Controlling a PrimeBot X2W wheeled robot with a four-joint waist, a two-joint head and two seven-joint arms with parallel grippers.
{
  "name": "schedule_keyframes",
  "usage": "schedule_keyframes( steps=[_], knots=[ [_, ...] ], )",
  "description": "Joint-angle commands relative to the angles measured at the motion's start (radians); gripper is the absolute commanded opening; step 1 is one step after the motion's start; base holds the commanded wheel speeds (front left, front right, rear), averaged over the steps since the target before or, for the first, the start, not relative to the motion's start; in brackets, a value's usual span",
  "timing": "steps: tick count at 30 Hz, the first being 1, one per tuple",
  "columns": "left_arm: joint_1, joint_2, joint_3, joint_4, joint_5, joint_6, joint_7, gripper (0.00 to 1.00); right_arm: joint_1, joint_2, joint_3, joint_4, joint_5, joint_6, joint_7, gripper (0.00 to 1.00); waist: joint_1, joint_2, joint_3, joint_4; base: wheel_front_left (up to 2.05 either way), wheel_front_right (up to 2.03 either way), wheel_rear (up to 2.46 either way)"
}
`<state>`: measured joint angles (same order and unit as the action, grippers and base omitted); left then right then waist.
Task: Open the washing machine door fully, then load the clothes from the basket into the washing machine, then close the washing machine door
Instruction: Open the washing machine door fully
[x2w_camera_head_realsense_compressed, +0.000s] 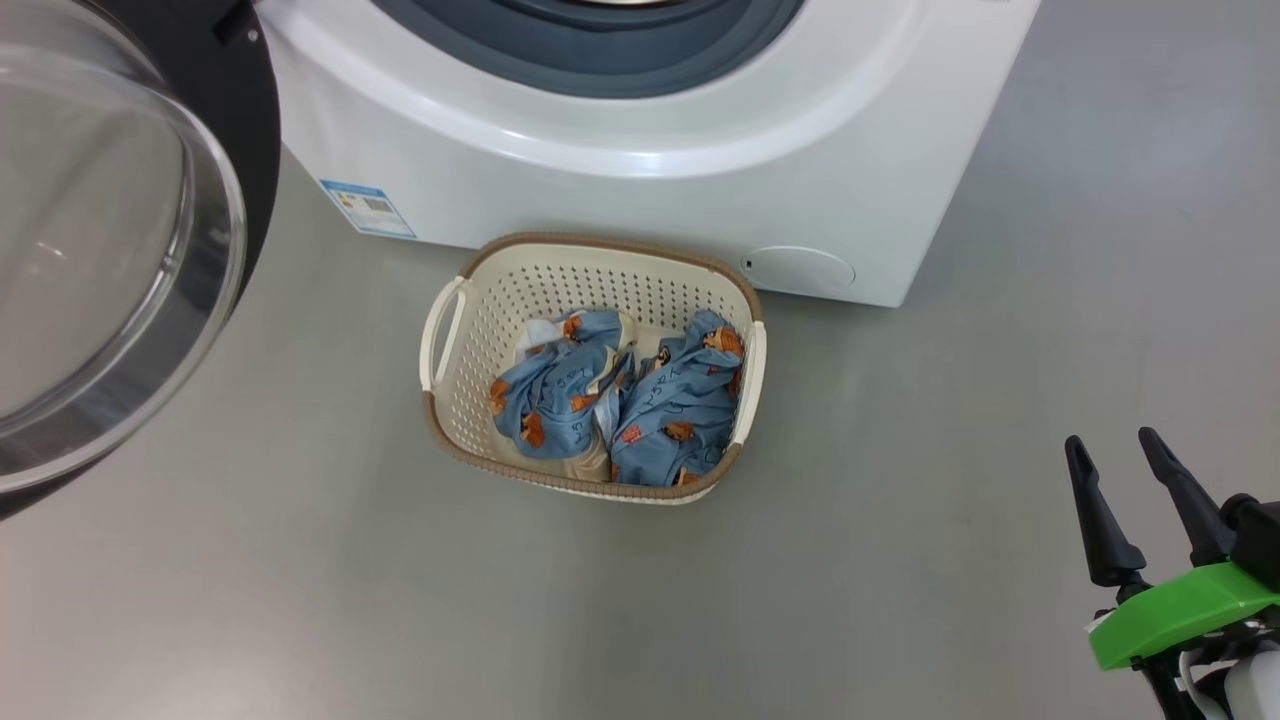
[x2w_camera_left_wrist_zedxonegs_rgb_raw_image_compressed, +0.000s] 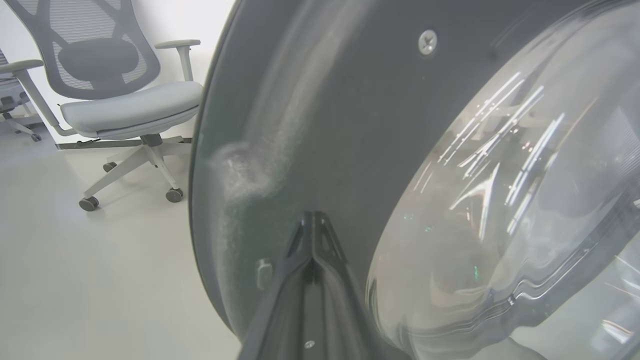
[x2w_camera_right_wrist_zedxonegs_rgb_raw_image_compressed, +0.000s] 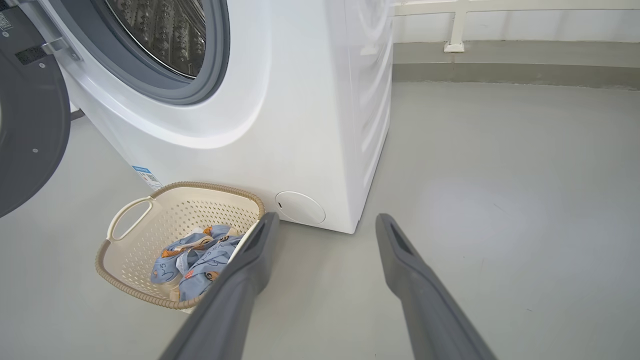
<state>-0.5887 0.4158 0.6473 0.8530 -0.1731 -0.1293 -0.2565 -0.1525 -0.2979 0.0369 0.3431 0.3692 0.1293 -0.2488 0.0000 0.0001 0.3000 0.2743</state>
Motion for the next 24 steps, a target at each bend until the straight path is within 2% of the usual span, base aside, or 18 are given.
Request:
schedule_keyframes(
  steps=[1,13,14,19,21,22,23,24],
  knots=[
    [0.028,0.061,0.008,-0.042,-0.009,-0.001,-0.005,0.0,0.006,-0.007,0.022,-0.017,-0.005,0.001,-0.013,1.0,0.0,-0.0001,-0.015,0.0,0.0,0.0,0.0],
    [0.18,-0.026,-0.1,-0.198,-0.116,-0.001,-0.005,0.0,0.031,0.008,0.019,-0.015,0.003,0.001,-0.013,1.0,0.0,-0.0001,-0.074,0.004,0.0,0.0,0.0],
    [0.195,-0.035,-0.105,-0.215,-0.124,-0.001,-0.005,0.04,0.032,0.009,0.019,-0.014,0.004,0.001,-0.013,1.0,0.0,-0.0001,-0.08,0.004,0.0,0.0,0.0],
    [0.266,-0.076,-0.15,-0.299,-0.154,-0.001,-0.005,0.42,0.041,0.015,0.02,-0.015,0.007,0.001,-0.013,1.0,0.0,-0.0001,-0.102,-0.004,0.0,0.0,0.0],
    [0.294,-0.094,-0.169,-0.334,-0.155,-0.001,-0.005,0.49,0.045,0.017,0.02,-0.014,0.009,0.001,-0.013,1.0,0.0,-0.0001,-0.111,-0.009,0.0,0.0,0.0],
    [0.306,-0.105,-0.175,-0.35,-0.155,-0.001,-0.005,0.6,0.048,0.018,0.019,-0.015,0.01,0.001,-0.013,1.0,0.0,-0.0001,-0.114,-0.011,0.0,0.0,0.0],
    [0.318,-0.115,-0.181,-0.366,-0.154,-0.001,-0.005,0.78,0.051,0.02,0.019,-0.016,0.011,0.001,-0.013,1.0,0.0,-0.0001,-0.119,-0.015,0.0,0.0,0.0],
    [0.33,-0.123,-0.19,-0.382,-0.149,-0.001,-0.005,0.88,0.053,0.021,0.018,-0.017,0.011,0.001,-0.013,1.0,0.0,-0.0001,-0.122,-0.019,0.0,0.0,0.0]
  ],
)
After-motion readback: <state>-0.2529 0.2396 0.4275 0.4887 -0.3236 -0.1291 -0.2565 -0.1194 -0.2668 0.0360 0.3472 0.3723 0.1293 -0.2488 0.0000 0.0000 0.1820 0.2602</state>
